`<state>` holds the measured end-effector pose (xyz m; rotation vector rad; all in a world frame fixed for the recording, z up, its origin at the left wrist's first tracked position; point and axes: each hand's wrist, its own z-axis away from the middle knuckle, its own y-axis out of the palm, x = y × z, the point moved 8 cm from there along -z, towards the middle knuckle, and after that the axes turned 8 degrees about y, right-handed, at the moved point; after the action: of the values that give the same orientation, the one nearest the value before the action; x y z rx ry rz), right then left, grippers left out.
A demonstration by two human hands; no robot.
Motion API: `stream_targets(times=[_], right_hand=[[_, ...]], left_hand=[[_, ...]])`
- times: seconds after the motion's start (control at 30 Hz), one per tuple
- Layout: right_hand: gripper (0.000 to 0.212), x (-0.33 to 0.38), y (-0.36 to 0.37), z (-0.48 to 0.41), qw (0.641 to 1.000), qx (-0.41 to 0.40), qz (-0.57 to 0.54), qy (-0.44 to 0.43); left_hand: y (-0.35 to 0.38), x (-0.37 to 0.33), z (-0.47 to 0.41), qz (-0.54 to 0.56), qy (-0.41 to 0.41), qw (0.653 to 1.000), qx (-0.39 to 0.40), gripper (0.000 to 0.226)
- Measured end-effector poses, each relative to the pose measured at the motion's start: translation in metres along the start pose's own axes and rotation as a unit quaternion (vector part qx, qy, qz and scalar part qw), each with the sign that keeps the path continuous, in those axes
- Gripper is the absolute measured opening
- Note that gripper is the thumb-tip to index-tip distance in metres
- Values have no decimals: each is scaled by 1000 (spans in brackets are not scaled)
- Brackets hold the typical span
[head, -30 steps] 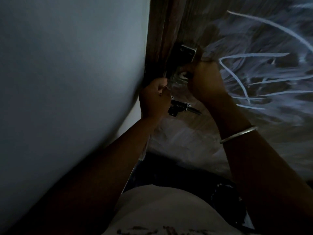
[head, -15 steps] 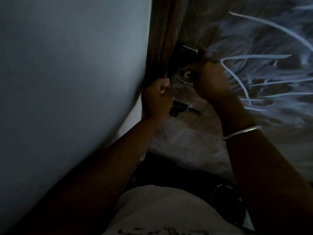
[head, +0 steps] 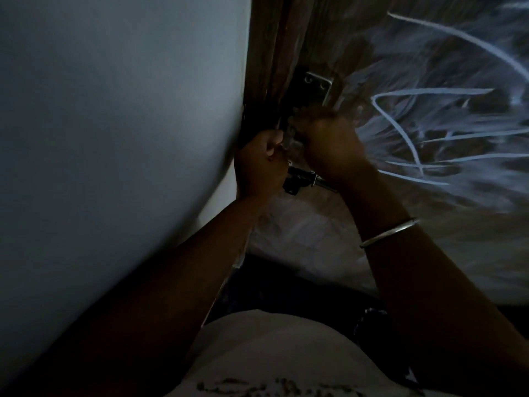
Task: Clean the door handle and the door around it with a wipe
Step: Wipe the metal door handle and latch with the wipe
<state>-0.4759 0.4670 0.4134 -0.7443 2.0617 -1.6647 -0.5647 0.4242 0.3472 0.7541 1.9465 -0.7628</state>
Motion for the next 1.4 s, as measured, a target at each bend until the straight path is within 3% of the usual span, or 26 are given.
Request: stream_targets(times=[0.2, 0.33, 0.5, 0.7, 0.87, 1.1, 1.4], right_hand=[[38, -5, -18, 18, 998, -51, -3, -49], [43, -14, -18, 16, 996, -79, -33, 12], [34, 14, -11, 15, 996, -80, -29, -28], [35, -19, -32, 44, 983, -148, -75, 79], [34, 3, -21, 26, 987, -119, -87, 61], [29, -44, -35, 62, 961, -213, -106, 142], [28, -17, -28, 46, 956, -221, -149, 122]], left_hand=[[-2, -2, 1, 1, 2, 1000, -4, 24], [-9, -23, 2, 5, 70, 997, -26, 29], [-8, -36, 5, -20, 126, 991, -28, 33], [2, -45, 5, -40, 162, 985, 39, 46], [11, -48, 7, -39, 156, 983, 86, 51], [21, -40, 9, -65, 160, 972, 156, 58], [24, -42, 10, -95, 164, 968, 165, 58]])
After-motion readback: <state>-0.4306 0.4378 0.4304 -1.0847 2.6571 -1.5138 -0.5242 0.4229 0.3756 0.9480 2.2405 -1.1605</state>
